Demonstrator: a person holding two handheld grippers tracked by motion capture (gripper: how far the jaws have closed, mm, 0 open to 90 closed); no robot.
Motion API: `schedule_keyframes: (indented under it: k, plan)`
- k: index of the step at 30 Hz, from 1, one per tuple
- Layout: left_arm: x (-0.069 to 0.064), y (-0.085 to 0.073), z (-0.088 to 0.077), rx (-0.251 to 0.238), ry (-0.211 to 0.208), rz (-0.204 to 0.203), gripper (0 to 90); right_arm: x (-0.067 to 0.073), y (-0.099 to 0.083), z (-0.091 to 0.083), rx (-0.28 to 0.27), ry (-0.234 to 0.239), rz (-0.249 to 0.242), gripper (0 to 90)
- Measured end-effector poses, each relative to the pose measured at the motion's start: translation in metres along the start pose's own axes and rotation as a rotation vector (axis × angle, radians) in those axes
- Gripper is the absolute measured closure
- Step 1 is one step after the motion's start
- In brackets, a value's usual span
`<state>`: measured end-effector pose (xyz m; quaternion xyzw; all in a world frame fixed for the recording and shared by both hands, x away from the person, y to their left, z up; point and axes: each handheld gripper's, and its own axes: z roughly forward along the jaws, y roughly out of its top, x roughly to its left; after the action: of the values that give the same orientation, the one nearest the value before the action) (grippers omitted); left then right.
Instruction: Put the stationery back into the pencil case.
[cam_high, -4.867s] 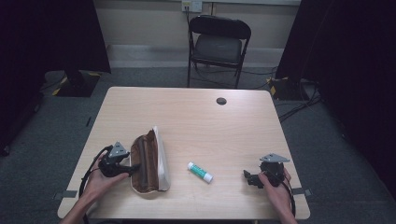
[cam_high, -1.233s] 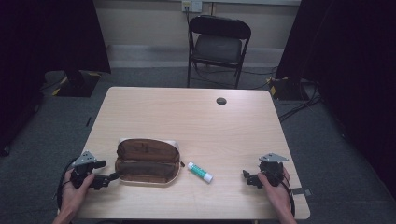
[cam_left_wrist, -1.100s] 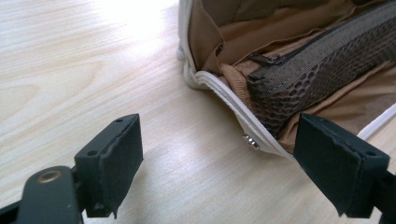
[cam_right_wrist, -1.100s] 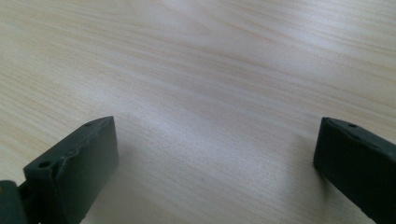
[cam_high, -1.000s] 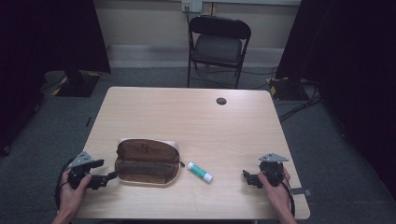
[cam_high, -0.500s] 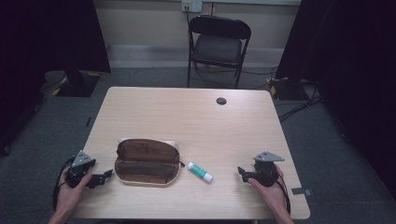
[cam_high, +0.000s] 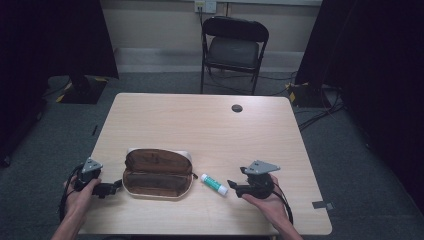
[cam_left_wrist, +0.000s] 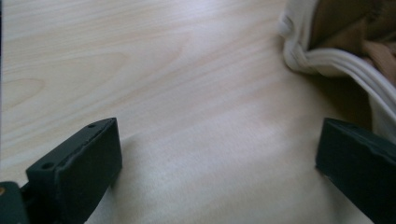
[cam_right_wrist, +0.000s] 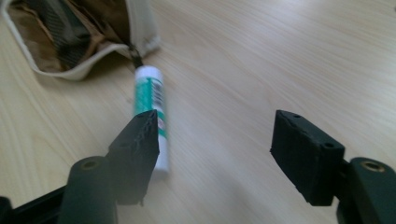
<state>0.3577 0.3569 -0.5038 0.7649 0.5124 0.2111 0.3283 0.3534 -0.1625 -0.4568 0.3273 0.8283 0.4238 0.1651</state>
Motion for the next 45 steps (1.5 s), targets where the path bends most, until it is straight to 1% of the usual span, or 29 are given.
schedule_keyframes:
  k: [4, 6, 8, 10, 11, 13, 15, 18, 20, 21, 28, 29, 30, 36, 39, 41, 45]
  plan:
    - [0.0, 0.0, 0.0, 0.002, -0.002, 0.006, 0.0, 0.011, 0.014, 0.016, 0.007, 0.064, -0.019, 39.7]
    - [0.0, 0.0, 0.0, 0.002, -0.002, 0.006, 0.0, 0.015, 0.016, 0.025, 0.009, 0.08, -0.023, 42.7]
    - [0.0, 0.0, 0.0, 0.002, -0.002, 0.006, 0.0, 0.019, 0.017, 0.033, 0.009, 0.102, -0.017, 45.2]
    - [0.0, 0.0, 0.0, 0.002, -0.003, 0.006, 0.0, 0.023, 0.016, 0.038, 0.015, 0.115, -0.036, 47.1]
    - [0.0, 0.0, 0.0, 0.002, -0.002, 0.006, 0.0, 0.025, 0.016, 0.039, 0.016, 0.123, -0.038, 48.3]
    - [0.0, 0.0, 0.0, 0.003, -0.002, 0.007, 0.0, 0.025, 0.014, 0.043, 0.02, 0.132, -0.046, 50.5]
    - [0.0, 0.0, 0.0, 0.002, -0.001, 0.007, 0.0, 0.025, 0.012, 0.047, 0.036, 0.154, -0.048, 53.2]
    - [0.0, 0.0, 0.0, 0.002, -0.001, 0.006, 0.0, 0.025, 0.008, 0.052, 0.055, 0.157, -0.052, 55.9]
    - [0.0, 0.0, 0.0, 0.001, -0.002, 0.004, 0.0, 0.025, 0.006, 0.054, 0.065, 0.17, -0.05, 57.5]
    - [0.0, 0.0, 0.0, 0.002, -0.002, 0.007, 0.0, 0.026, 0.005, 0.055, 0.073, 0.169, -0.054, 58.8]
    - [0.0, 0.0, 0.0, 0.002, -0.002, 0.006, 0.0, 0.027, -0.002, 0.056, 0.116, 0.172, -0.076, 60.7]
    - [0.0, 0.0, 0.0, 0.002, -0.002, 0.007, 0.0, 0.026, -0.003, 0.056, 0.118, 0.179, -0.078, 61.3]
    - [0.0, 0.0, 0.0, 0.001, -0.002, 0.006, 0.0, 0.027, -0.004, 0.056, 0.128, 0.175, -0.079, 61.6]
    - [0.0, 0.0, 0.0, 0.002, -0.002, 0.005, 0.0, 0.027, -0.006, 0.056, 0.122, 0.157, -0.082, 64.9]
    - [0.0, 0.0, 0.0, 0.001, -0.002, 0.005, 0.0, 0.028, -0.005, 0.055, 0.13, 0.15, -0.082, 65.6]
    - [0.0, 0.0, 0.0, 0.002, -0.002, 0.007, 0.0, 0.026, -0.003, 0.056, 0.137, 0.163, -0.064, 65.8]
    - [0.0, 0.0, 0.0, 0.002, -0.002, 0.006, 0.0, 0.024, -0.003, 0.055, 0.143, 0.166, -0.052, 65.9]
